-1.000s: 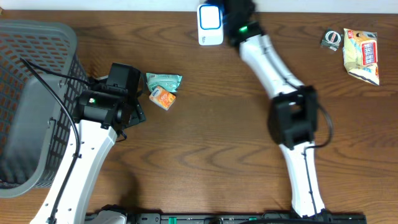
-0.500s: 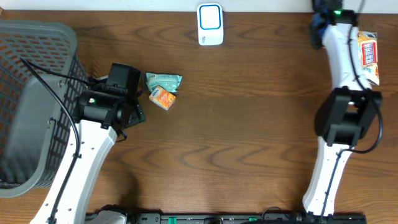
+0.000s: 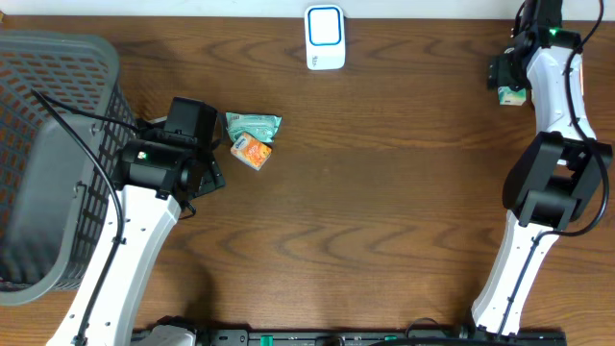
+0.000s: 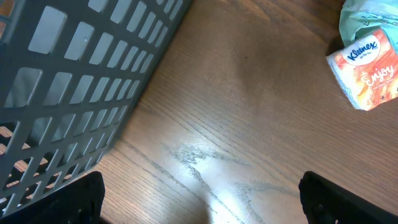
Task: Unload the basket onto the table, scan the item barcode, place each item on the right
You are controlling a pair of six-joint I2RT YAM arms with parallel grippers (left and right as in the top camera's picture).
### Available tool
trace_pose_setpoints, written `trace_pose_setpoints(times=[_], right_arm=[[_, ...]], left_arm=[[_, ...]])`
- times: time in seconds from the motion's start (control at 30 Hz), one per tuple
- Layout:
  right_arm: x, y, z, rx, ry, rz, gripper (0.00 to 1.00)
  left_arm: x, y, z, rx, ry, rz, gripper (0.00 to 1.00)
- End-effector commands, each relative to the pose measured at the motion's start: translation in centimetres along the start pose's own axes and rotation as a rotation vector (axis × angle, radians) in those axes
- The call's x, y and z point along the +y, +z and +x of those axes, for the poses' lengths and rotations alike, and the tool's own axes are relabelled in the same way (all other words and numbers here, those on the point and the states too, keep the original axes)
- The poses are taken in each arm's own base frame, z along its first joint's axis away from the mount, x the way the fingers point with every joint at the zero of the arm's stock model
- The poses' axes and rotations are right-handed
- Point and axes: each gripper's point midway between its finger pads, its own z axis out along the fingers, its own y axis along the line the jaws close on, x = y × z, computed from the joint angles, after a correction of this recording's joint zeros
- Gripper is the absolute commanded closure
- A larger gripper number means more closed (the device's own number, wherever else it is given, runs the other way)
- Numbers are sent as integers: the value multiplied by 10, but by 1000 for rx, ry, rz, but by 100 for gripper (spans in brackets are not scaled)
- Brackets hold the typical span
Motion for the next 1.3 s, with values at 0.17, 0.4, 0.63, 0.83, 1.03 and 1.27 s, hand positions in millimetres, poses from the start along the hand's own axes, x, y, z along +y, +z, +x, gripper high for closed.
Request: trace_pose_setpoints(times=[0.17,0.4,0.63,0.83,1.03,1.27], right_arm=[[42,-29,-14,-63,-8,-133,1],[142,-120,-28,-173,-93,-625,22],[251,-199,9,-104,-223,-1146,31],[338,-220,72,37,-388,-1213,42],[413,-232,130,90,-556,-1188,53],[459,-227,161,72,-520,-915,80]], left_arm=[[4,-2,-2,-11,-12,-10,2],[4,-2,-2,-11,-13,-10,3],[4,-2,-2,-11,-13,-10,2],[4,-2,-2,-11,-13,-10,3],[4,-2,-2,-11,-13,-10,2],[4,-2,-2,-11,-13,-10,2]])
